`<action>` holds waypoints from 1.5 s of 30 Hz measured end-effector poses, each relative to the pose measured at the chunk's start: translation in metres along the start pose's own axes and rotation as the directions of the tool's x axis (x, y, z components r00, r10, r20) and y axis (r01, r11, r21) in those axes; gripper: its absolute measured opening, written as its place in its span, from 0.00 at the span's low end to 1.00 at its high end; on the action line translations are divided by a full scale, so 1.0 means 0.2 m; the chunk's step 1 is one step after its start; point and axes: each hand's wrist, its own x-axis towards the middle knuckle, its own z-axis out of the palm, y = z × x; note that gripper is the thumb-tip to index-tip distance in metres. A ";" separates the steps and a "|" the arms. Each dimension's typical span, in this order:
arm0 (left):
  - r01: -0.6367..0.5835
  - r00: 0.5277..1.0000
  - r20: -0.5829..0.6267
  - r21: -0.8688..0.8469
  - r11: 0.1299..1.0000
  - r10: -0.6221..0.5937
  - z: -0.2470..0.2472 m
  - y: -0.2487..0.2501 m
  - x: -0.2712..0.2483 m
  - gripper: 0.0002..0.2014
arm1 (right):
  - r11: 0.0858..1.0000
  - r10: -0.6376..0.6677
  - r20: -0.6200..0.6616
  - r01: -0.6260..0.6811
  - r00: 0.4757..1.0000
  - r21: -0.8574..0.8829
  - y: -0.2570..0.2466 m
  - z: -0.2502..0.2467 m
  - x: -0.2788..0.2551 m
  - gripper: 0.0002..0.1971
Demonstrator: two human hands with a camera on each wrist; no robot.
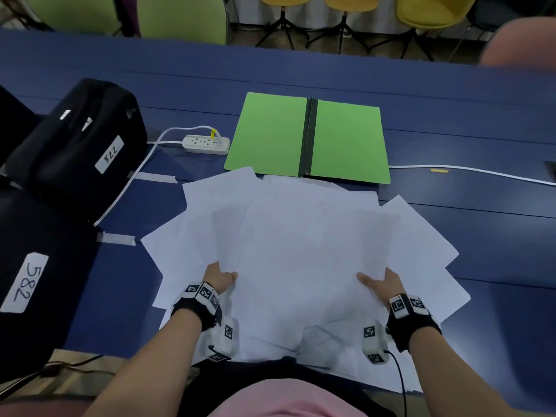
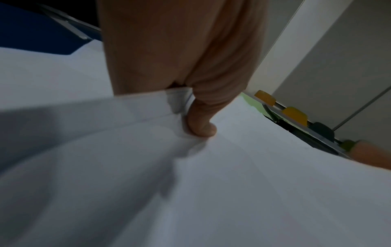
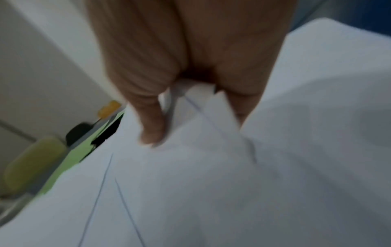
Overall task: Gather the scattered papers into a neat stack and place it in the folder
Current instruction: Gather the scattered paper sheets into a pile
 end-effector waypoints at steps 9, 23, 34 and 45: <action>0.041 0.997 0.067 -0.094 0.995 -0.034 0.01 0.06 -0.03 0.29 | 0.987 0.024 0.214 0.010 0.977 -0.161 -0.06 0.03 -0.02 0.26; -0.080 0.997 -0.017 -0.012 0.997 0.080 0.11 0.14 0.01 0.08 | 0.986 0.127 0.080 -0.117 0.989 -0.119 -0.07 0.17 -0.01 0.25; 0.145 0.895 -0.382 -0.239 0.960 -0.230 -0.35 -0.27 0.11 0.33 | 0.971 0.154 0.087 -0.135 0.984 -0.196 -0.06 0.16 0.01 0.29; -0.092 0.840 -0.538 0.001 0.996 0.078 -0.28 -0.22 0.16 0.04 | 0.968 0.181 0.072 -0.166 0.981 -0.186 -0.07 0.17 -0.01 0.28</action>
